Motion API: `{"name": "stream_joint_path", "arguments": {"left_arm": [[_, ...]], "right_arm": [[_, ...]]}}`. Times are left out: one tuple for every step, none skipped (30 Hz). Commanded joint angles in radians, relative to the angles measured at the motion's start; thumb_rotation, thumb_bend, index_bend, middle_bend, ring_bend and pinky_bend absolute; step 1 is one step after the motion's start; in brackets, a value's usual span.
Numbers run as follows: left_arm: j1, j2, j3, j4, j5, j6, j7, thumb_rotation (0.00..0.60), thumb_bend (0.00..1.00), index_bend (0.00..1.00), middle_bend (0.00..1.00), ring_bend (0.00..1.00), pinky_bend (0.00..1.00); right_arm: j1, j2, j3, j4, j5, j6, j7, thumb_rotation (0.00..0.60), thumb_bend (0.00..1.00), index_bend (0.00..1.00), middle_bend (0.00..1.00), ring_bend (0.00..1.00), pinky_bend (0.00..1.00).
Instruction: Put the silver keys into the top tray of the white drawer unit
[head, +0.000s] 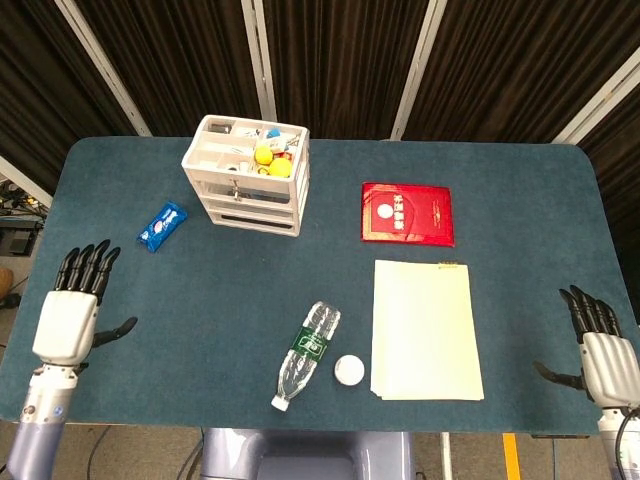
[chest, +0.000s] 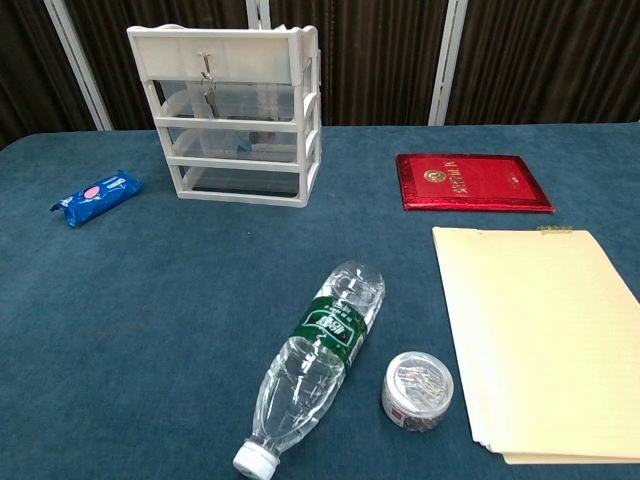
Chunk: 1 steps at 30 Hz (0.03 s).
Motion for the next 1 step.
{"name": "stream_joint_path", "arguments": {"left_arm": [[0.052,0.025,0.037,-0.013,0.039,0.03,-0.03,0.6,0.0,0.0,0.0,0.0,0.0]], "right_arm": [[0.0,-0.002,-0.001,0.003,-0.006,0.004,-0.004,0.6,0.0,0.0,0.0,0.0,0.0]]}}
